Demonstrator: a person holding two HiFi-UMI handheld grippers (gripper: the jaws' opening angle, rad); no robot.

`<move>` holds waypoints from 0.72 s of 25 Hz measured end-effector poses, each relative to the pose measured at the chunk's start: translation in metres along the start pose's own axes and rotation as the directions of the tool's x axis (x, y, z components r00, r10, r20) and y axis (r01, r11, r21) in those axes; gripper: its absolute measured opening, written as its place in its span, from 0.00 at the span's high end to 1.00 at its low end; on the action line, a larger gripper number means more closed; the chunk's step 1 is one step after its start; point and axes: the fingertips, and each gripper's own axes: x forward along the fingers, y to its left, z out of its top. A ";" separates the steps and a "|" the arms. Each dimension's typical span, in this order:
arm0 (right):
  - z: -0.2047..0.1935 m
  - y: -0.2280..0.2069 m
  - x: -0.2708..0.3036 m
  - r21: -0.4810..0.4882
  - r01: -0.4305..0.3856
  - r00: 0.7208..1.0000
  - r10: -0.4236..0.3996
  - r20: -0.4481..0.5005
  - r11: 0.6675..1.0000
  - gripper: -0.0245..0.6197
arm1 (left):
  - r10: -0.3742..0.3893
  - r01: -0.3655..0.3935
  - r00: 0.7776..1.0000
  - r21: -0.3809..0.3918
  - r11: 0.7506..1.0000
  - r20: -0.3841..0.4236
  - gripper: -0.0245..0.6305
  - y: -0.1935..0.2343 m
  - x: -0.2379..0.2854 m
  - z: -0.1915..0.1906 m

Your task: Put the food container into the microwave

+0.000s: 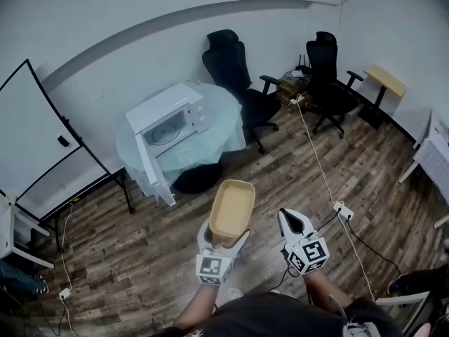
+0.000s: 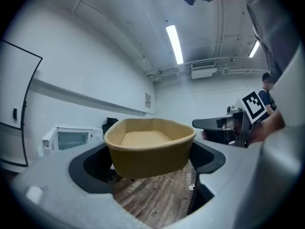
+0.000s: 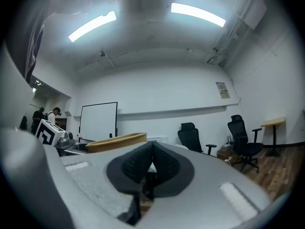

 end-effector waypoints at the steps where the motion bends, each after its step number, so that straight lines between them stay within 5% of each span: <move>1: 0.001 0.001 0.000 0.009 0.000 1.000 0.000 0.010 1.000 0.96 | 0.001 -0.001 1.000 -0.004 1.000 -0.003 0.19 0.001 -0.002 -0.002; 10: -0.005 0.034 0.011 0.039 -0.008 1.000 0.008 0.020 0.999 0.96 | -0.013 0.013 1.000 -0.034 0.999 0.004 0.19 0.019 -0.025 -0.010; 18: 0.004 0.089 0.022 -0.042 -0.039 0.999 0.040 0.022 0.998 0.96 | -0.050 0.051 0.998 -0.033 0.998 0.023 0.19 0.043 -0.049 -0.012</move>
